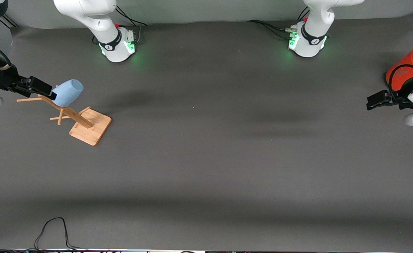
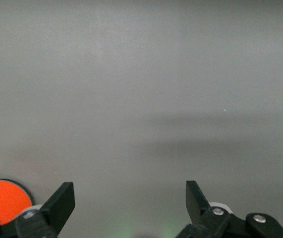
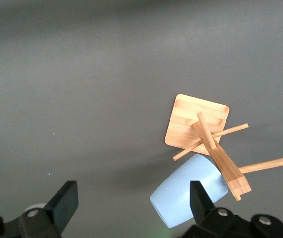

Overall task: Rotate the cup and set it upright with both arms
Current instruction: 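Move the right gripper toward the light blue cup on the wooden stand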

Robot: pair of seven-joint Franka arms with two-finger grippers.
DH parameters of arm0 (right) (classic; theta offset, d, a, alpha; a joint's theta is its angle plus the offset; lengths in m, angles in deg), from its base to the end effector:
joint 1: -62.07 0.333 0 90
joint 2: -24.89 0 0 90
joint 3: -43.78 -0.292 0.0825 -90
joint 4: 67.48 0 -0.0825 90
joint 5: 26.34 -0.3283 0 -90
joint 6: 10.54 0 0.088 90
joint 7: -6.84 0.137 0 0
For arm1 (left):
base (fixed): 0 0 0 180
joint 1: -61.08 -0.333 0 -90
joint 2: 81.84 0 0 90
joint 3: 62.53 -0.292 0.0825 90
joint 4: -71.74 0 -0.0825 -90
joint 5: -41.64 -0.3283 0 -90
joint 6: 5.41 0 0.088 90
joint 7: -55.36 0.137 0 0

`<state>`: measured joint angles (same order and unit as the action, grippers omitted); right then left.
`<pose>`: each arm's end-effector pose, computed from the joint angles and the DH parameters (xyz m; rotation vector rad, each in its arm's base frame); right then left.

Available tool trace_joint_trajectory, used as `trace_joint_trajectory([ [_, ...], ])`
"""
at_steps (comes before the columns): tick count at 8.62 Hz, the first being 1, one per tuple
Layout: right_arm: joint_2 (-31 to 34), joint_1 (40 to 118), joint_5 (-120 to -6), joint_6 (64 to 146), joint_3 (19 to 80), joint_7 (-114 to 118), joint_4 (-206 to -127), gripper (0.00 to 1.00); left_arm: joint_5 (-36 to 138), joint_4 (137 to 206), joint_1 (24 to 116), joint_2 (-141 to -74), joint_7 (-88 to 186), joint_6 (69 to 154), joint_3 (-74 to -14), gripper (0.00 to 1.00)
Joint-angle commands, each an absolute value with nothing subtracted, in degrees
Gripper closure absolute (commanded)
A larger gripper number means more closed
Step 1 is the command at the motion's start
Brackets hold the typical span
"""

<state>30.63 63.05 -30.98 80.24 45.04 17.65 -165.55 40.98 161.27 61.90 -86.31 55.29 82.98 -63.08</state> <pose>0.4686 0.0082 0.5620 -3.0462 0.2989 0.0530 0.5124 -0.0010 0.5321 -3.1253 0.0058 0.1531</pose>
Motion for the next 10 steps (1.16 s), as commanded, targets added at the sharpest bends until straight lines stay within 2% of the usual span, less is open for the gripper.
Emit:
trace_joint_trajectory([
  [1, 30.96, 63.21, -31.52, 80.43, 45.28, 17.3, -165.3, 0.0, 40.77, 162.36, 61.96, -85.26, 57.19, 84.58, -63.14, 0.0],
  [8, 30.34, 63.65, -31.35, 78.41, 44.32, 20.37, -163.98, 0.0, 40.67, 162.45, 62.75, -84.91, 58.26, 83.97, -63.14, 0.0],
  [10, 32.17, 63.83, -31.96, 78.23, 44.05, 29.22, -162.75, 0.0, 40.67, 162.45, 62.84, -84.91, 58.26, 83.89, -63.14, 0.0],
])
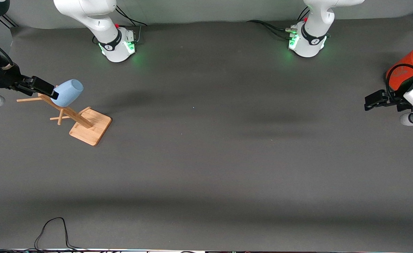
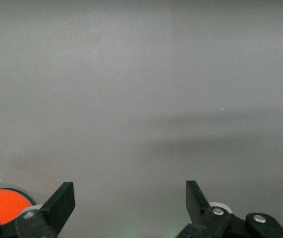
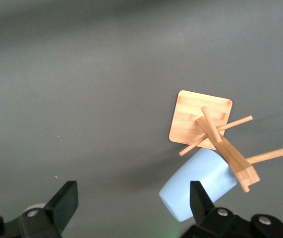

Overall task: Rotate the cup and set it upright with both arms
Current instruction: 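Move the right gripper toward the light blue cup on the wooden stand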

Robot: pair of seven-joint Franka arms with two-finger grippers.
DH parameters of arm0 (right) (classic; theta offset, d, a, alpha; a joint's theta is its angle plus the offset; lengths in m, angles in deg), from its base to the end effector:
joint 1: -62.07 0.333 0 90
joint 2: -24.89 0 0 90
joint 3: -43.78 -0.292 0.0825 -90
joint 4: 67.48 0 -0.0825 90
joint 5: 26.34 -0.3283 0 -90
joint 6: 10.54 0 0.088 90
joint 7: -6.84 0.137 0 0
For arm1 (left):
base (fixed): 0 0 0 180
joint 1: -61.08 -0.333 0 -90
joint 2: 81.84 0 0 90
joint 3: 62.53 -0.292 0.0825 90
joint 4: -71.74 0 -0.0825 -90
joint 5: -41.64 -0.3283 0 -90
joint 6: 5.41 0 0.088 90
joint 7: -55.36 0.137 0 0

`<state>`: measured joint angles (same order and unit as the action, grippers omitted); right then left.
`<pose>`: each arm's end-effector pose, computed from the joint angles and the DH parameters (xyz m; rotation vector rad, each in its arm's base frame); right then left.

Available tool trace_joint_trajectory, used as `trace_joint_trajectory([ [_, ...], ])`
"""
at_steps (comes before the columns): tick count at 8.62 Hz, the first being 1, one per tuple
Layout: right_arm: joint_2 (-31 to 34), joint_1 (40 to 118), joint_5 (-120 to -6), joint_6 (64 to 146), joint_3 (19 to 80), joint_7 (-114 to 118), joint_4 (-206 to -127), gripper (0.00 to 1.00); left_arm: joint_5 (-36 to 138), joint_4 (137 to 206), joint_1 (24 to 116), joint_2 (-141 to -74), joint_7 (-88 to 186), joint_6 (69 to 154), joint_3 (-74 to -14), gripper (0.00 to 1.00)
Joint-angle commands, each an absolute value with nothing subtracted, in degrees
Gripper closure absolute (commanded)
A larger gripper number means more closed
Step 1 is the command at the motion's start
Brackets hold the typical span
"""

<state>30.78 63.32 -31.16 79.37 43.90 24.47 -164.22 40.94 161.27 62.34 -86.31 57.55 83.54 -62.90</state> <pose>0.4670 0.0207 0.5716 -3.0289 0.4400 0.0458 0.5138 -0.0064 0.5329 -3.1257 0.0845 0.1381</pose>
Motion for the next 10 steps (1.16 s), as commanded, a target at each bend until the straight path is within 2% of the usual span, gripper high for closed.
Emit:
trace_joint_trajectory([
  [1, 32.1, 63.83, -33.09, 76.93, 44.13, 38.83, -161.7, 0.0, 40.67, 162.53, 62.84, -85.0, 58.26, 84.15, -63.14, 0.0],
  [5, 30.17, 65.06, -36.62, 74.29, 44.13, 61.57, -164.15, 0.0, 40.67, 162.53, 62.84, -85.09, 58.26, 84.33, -63.14, 0.0],
  [8, 24.2, 64.36, -35.75, 67.09, 44.66, 60.46, -164.15, 0.0, 40.67, 162.53, 62.93, -85.35, 58.08, 84.76, -63.14, 0.0],
  [10, 21.74, 64.0, -35.66, 64.71, 48.51, 58.71, -164.24, 0.0, 40.67, 162.62, 62.93, -85.35, 58.26, 84.85, -63.14, 0.0],
])
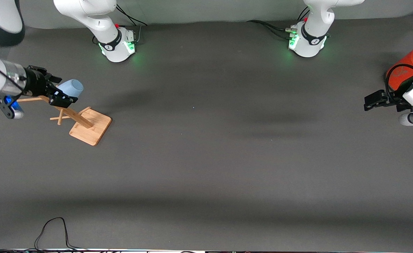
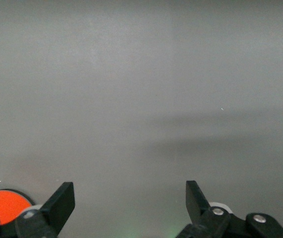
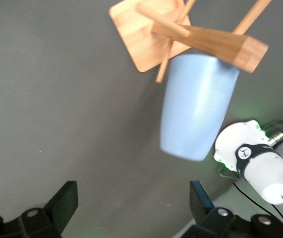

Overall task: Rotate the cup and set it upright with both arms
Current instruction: 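Move the right gripper toward the light blue cup on the wooden stand, then close the right gripper around the blue cup's body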

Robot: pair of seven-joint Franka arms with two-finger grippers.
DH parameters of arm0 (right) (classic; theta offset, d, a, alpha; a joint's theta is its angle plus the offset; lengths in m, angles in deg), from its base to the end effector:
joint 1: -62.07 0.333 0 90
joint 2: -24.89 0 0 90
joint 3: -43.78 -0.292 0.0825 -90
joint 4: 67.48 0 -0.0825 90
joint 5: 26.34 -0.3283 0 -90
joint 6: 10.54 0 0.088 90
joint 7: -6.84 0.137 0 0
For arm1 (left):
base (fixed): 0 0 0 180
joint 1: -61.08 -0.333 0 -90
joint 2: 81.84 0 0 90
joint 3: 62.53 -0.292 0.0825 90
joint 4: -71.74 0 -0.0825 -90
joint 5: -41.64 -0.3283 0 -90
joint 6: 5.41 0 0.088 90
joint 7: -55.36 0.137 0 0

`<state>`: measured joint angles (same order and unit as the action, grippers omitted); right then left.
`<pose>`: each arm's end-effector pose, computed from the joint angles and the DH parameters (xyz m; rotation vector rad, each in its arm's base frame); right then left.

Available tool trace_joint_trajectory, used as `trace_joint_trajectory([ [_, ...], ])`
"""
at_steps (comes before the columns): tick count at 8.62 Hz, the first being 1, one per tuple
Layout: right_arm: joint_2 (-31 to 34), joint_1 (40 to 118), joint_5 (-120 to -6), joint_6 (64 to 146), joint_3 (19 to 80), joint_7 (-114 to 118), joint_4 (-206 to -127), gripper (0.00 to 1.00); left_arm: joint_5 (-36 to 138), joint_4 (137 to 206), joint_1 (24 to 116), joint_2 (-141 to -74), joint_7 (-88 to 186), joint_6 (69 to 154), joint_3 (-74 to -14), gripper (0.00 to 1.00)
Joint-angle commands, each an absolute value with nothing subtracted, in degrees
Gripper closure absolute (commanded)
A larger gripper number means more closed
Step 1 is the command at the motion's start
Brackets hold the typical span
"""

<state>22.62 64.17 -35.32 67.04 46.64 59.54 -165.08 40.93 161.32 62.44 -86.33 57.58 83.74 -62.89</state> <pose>0.4616 0.0180 0.4882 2.7212 -1.3649 -0.6444 0.5143 -0.0074 0.5326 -3.1255 0.0884 0.1345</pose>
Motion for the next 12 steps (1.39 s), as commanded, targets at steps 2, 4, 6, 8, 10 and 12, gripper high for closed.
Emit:
trace_joint_trajectory([
  [2, 20.15, 64.0, -34.95, 64.61, 50.02, 58.61, -165.82, 0.0, 40.67, 162.54, 62.41, -85.18, 58.26, 84.77, -63.23, 0.0],
  [4, 20.58, 64.53, -35.04, 64.7, 50.11, 59.05, -168.72, 0.0, 40.67, 162.53, 62.49, -85.18, 58.26, 84.77, -63.23, 0.0],
  [6, 20.59, 64.8, -34.95, 64.78, 50.11, 58.79, -171.44, 0.0, 40.67, 162.62, 62.93, -85.26, 58.08, 84.59, -63.23, 0.0],
  [8, 20.5, 64.97, -34.95, 65.05, 49.85, 58.7, -173.03, 0.0, 40.67, 162.53, 63.36, -85.09, 57.47, 83.8, -63.14, 0.0],
  [10, 20.41, 65.67, -34.86, 65.4, 49.93, 58.52, -174.52, 0.0, 40.67, 162.53, 63.46, -85.0, 57.47, 83.8, -63.14, 0.0],
  [12, 20.58, 65.67, -33.64, 65.31, 49.93, 55.46, -175.75, 0.0, 40.67, 162.53, 63.46, -85.09, 57.47, 83.71, -63.14, 0.0],
])
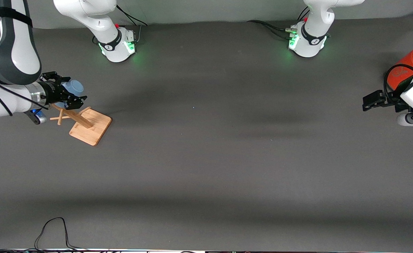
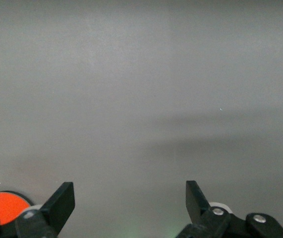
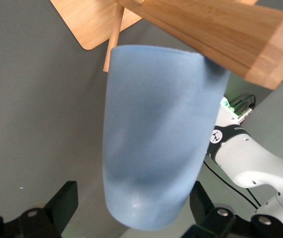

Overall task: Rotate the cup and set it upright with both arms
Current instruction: 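Close the right gripper around the blue cup's body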

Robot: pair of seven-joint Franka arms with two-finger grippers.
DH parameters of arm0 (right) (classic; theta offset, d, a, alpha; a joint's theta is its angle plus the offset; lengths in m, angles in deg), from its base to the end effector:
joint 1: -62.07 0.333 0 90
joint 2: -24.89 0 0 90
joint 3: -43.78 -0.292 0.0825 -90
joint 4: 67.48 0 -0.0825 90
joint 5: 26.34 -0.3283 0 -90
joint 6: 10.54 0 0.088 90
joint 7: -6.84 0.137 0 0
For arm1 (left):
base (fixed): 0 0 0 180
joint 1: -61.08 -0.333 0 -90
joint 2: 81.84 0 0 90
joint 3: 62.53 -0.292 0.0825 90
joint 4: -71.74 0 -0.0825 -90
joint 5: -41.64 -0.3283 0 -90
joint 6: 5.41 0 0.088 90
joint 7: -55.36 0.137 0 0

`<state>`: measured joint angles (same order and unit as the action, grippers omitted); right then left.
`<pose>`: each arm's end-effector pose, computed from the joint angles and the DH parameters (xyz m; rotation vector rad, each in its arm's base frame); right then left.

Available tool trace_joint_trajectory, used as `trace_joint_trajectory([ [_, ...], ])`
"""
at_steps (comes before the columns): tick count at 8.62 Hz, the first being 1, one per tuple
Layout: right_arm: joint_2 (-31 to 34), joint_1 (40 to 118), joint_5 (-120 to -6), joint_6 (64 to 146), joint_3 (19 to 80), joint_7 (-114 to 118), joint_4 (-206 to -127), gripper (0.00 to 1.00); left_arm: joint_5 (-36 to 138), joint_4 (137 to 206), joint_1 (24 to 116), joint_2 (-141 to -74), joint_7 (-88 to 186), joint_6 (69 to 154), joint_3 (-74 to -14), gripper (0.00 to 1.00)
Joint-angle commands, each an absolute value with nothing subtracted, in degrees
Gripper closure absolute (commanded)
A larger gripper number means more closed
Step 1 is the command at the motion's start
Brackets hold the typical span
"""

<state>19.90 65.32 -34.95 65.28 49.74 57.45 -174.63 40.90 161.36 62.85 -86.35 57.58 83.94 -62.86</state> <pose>0.4338 0.0035 0.4085 2.5531 -1.3035 -0.9449 0.5148 -0.0113 0.5324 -3.1245 0.1004 0.1306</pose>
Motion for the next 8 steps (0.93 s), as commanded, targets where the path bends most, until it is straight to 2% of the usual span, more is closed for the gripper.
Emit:
trace_joint_trajectory([
  [1, 20.58, 65.67, -33.46, 65.4, 49.93, 55.19, -175.93, 0.01, 40.67, 162.53, 63.54, -85.09, 57.47, 83.62, -63.14, 0.0],
  [3, 20.32, 65.59, -32.23, 65.4, 50.02, 54.13, -176.02, 0.01, 40.67, 162.53, 63.54, -85.09, 57.55, 83.71, -63.14, 0.0],
  [4, 20.32, 65.5, -31.53, 65.4, 50.11, 53.96, -176.28, 0.05, 40.67, 162.53, 63.54, -85.26, 57.56, 84.06, -63.14, 0.0],
  [5, 20.23, 65.5, -31.44, 65.4, 50.11, 53.95, -176.28, 0.15, 40.67, 162.53, 63.54, -85.26, 57.47, 84.15, -63.14, 0.0],
  [7, 20.15, 65.5, -31.0, 65.23, 50.37, 53.0, -176.2, 0.55, 40.67, 162.53, 63.46, -85.26, 57.55, 83.8, -63.23, 0.0],
  [8, 20.06, 65.59, -31.0, 65.05, 50.37, 52.99, -176.11, 0.66, 40.67, 162.62, 63.28, -85.26, 57.56, 83.8, -63.23, 0.0],
])
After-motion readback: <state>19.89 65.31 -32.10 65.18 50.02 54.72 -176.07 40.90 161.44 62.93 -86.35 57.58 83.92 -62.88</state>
